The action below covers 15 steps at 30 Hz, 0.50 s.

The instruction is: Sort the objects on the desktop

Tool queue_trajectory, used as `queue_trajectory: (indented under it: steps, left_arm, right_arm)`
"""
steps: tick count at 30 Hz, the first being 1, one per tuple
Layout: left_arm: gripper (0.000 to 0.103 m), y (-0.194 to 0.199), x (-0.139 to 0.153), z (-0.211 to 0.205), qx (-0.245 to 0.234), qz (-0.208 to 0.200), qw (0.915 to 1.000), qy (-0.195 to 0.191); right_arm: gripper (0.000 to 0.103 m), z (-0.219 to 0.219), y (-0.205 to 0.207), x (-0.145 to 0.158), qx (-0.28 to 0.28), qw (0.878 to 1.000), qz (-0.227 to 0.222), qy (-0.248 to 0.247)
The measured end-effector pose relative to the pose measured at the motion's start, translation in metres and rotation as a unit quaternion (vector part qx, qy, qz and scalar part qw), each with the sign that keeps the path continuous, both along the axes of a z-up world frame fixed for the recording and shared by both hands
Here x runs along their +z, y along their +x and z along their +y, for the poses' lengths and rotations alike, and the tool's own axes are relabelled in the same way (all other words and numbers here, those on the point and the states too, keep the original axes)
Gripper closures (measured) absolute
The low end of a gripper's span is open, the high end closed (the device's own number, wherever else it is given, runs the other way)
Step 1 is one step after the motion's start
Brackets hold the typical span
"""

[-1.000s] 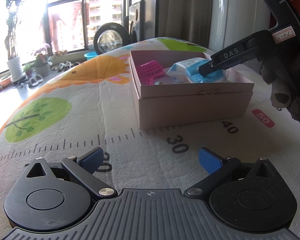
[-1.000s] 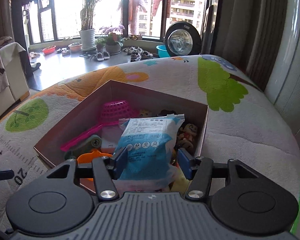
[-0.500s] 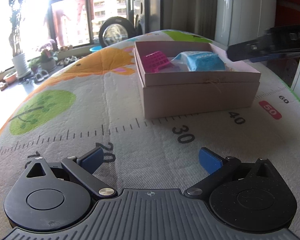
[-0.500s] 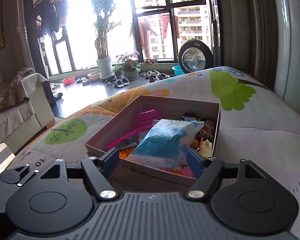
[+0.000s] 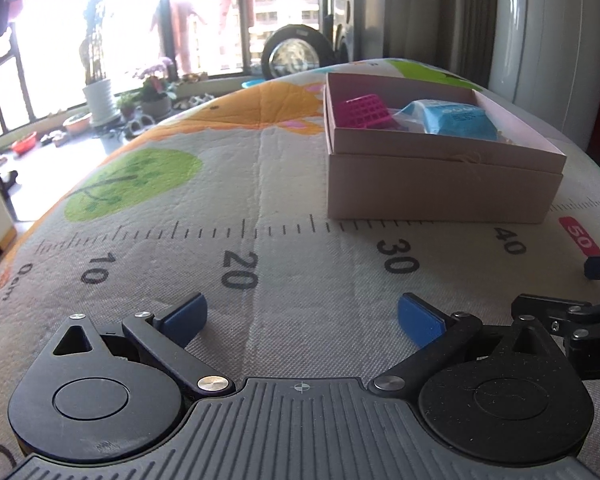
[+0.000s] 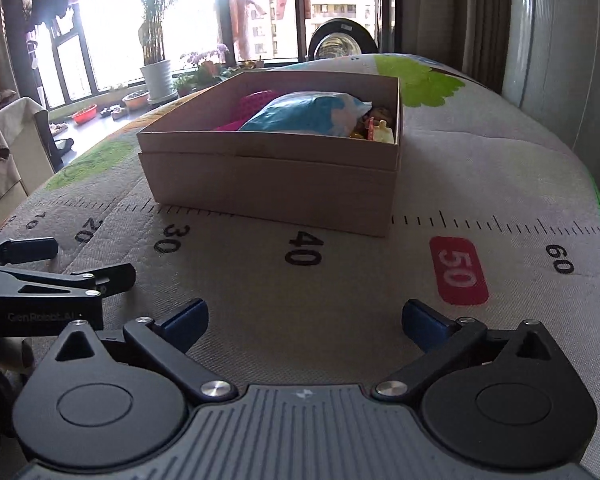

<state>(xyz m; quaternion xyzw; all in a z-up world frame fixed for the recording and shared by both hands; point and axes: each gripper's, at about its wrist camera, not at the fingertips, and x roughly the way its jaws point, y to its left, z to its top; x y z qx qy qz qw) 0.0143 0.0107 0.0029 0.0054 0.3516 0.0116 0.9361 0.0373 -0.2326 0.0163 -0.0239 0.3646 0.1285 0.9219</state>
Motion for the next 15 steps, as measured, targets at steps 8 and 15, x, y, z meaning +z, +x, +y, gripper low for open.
queue_trajectory:
  steps: [8,15]
  left_arm:
    - [0.000,0.000,-0.001,0.000,0.000,-0.006,1.0000,0.001]
    - [0.000,0.000,-0.001,0.000,0.001,-0.007,1.0000,0.001]
  right_arm:
    - [0.000,-0.003,0.008,-0.006,-0.030,0.999,-0.008,-0.019]
    - [0.000,-0.006,0.001,-0.009,-0.023,0.999,-0.030,-0.016]
